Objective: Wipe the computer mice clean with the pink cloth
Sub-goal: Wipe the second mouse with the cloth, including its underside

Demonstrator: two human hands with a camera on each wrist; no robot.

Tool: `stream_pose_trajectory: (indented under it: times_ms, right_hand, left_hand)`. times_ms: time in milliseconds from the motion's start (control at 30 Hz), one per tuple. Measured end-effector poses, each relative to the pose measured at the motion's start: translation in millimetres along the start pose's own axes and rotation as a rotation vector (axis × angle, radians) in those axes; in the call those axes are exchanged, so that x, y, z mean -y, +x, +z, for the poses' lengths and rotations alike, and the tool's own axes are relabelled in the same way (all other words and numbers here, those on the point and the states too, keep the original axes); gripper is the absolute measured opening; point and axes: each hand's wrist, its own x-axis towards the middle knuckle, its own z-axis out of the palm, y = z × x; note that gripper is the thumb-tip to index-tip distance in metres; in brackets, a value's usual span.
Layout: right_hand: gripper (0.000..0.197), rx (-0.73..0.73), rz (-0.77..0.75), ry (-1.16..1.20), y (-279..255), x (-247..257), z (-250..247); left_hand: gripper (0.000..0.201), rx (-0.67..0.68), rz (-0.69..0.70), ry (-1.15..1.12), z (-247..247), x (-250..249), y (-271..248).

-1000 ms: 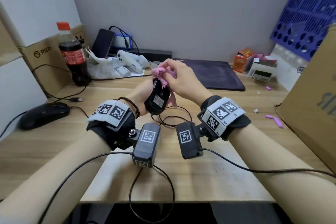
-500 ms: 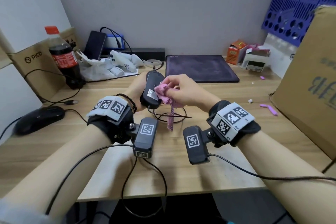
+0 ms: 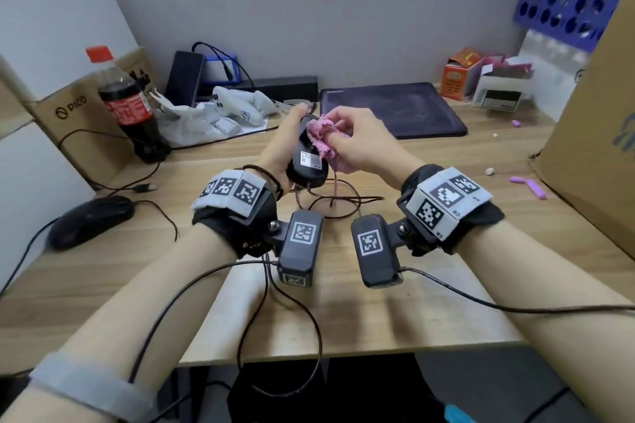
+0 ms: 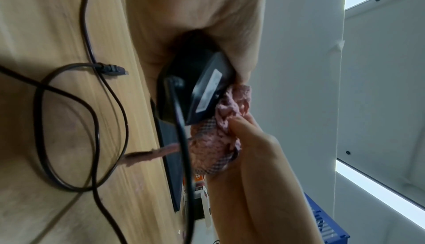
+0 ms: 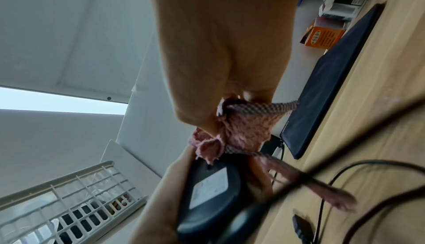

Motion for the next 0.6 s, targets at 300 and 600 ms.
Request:
stream_pose_trajectory:
  times_ms: [300, 600]
  right_hand:
    - [0.011, 0.324, -0.045, -0.101, -30, -3, -2]
    - [0.009, 0.125, -0.279, -0.133, -21, 8, 5]
  left_hand:
    - [0.044, -0.266, 0.002, -0.075, -12, 0, 4]
    - [0.053, -0.137, -0.104, -0.253, -12, 2, -2]
